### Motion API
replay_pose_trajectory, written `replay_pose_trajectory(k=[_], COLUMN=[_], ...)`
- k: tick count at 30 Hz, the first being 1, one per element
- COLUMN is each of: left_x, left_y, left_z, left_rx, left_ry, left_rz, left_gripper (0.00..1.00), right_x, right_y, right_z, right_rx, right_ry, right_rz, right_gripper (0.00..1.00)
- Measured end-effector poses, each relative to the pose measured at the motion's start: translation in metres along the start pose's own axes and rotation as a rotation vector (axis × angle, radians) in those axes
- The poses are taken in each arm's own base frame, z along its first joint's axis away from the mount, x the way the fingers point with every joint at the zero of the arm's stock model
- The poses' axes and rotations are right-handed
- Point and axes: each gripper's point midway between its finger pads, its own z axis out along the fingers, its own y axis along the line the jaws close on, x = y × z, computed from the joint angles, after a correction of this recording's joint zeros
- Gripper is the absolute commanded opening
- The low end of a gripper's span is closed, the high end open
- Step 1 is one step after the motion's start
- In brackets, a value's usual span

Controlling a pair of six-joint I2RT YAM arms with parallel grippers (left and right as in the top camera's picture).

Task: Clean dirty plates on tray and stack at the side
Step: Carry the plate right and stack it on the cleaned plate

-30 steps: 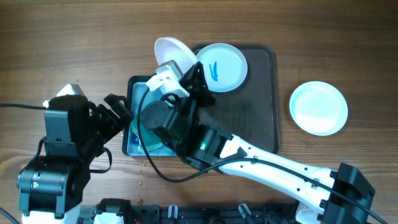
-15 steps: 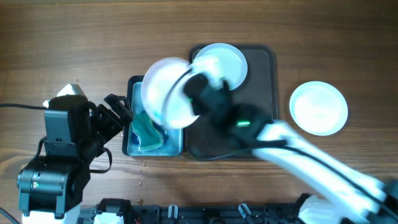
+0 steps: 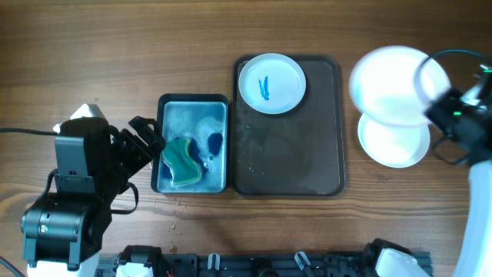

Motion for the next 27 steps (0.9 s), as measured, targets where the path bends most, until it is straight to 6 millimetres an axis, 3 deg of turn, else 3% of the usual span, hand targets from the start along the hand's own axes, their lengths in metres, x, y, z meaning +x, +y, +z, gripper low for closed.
replay_pose_trajectory(k=[5,8,11,14,18,20,23,27], left_x=[0.0,0.0,0.0,0.0,0.0,0.0,0.0,0.0], left_y=[0.0,0.0,0.0,0.0,0.0,0.0,0.0,0.0], left_z=[0.0,0.0,0.0,0.0,0.0,0.0,0.0,0.0], left_rx=[0.0,0.0,0.0,0.0,0.0,0.0,0.0,0.0], left_ry=[0.0,0.001,0.001,0.0,0.0,0.0,0.0,0.0], left_rz=[0.0,0.0,0.0,0.0,0.0,0.0,0.0,0.0], left_gripper=[1.0,1.0,1.0,1.0,1.0,1.0,1.0,1.0], right_x=[0.015,0.035,0.05,0.055,0.054,0.053,0.05,0.048], right_y=[-0.058,-0.075,-0.085,-0.093,-0.092,-0.084,-0.049,0.047], right_z=[0.06,0.094,0.114,0.122,0.122,0.119,0.107,0.063], right_rx=[0.103,0.141,0.182,0.217,0.218,0.2,0.092,-0.177], right_ry=[0.197,0.311,0.38,0.399,0.393,0.384,0.357,0.276], right_rz=[0.147,0.18,0.186,0.178,0.162,0.146,0.074,-0.174], right_gripper=[0.04,0.04,0.06,0.32,0.42,0.5,0.51,0.52])
